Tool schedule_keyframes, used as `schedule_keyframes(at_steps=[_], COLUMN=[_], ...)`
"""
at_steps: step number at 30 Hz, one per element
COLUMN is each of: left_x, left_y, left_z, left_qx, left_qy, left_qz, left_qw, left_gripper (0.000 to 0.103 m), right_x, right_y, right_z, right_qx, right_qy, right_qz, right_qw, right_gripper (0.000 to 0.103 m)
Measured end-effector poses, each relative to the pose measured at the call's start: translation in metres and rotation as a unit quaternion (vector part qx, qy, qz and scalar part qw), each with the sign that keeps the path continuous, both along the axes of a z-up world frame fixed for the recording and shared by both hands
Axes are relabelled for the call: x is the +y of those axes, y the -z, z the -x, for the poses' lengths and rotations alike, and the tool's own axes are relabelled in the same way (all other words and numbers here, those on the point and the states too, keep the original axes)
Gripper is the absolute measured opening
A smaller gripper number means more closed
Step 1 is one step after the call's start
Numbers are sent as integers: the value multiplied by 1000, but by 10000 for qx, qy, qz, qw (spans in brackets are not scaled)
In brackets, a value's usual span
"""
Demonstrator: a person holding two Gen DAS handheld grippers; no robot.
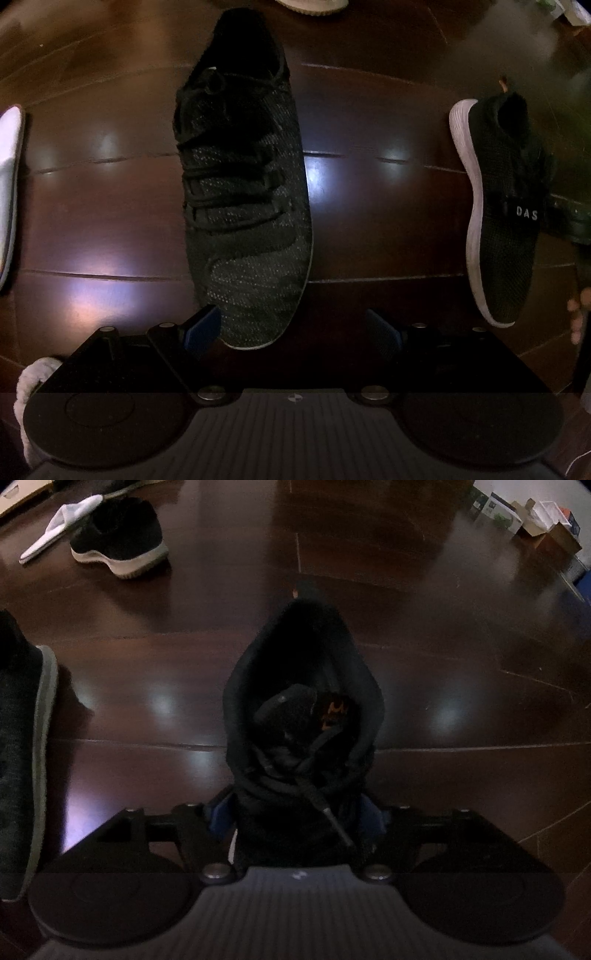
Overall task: Organize scattered shoes
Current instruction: 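Lower both held sneakers onto the floor and open both grippers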
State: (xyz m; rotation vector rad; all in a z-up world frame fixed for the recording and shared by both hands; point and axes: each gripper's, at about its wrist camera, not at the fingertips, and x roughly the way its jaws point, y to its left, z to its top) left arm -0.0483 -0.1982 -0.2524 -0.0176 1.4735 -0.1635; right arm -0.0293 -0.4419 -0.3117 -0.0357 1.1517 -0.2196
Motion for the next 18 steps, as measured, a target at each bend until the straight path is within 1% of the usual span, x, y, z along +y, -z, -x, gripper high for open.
schedule_keyframes(at_steps=[2,5,7,9,12,14,15,16,17,18], left_x=[2,6,8,11,13,12,12,12,13,13], left_y=[-7,-19,-29,-42,-57,-69,-75,-80,-88,-93], left_z=[-2,-6,-8,-12,-19,-29,-35,-41,-48,-52], left_qx=[-69,-194,-312,-490,-622,-586,-585,-597,-655,-709], left_qy=[16,23,31,-5,-63,-156,-202,-245,-284,-306], left_qz=[137,302,407,481,464,418,398,378,371,379], left_qw=[9999,9994,9987,9976,9970,9973,9973,9972,9968,9963], left_gripper=[91,96,96,96,94,86,86,86,86,86], right_x=[0,-1,-1,-1,2,6,8,10,14,17], right_y=[-10,-24,-33,-51,-95,-122,-133,-144,-166,-178], right_z=[5,12,17,24,37,43,45,46,48,47], right_qx=[-58,-145,-203,-353,-761,-1010,-1118,-1227,-1421,-1528], right_qy=[24,59,83,156,267,317,327,336,373,395], right_qz=[-20,-49,-69,-125,-222,-309,-367,-424,-544,-589], right_qw=[10000,9999,9997,9992,9965,9939,9925,9910,9877,9857], right_gripper=[74,74,74,74,74,74,75,80,87,90])
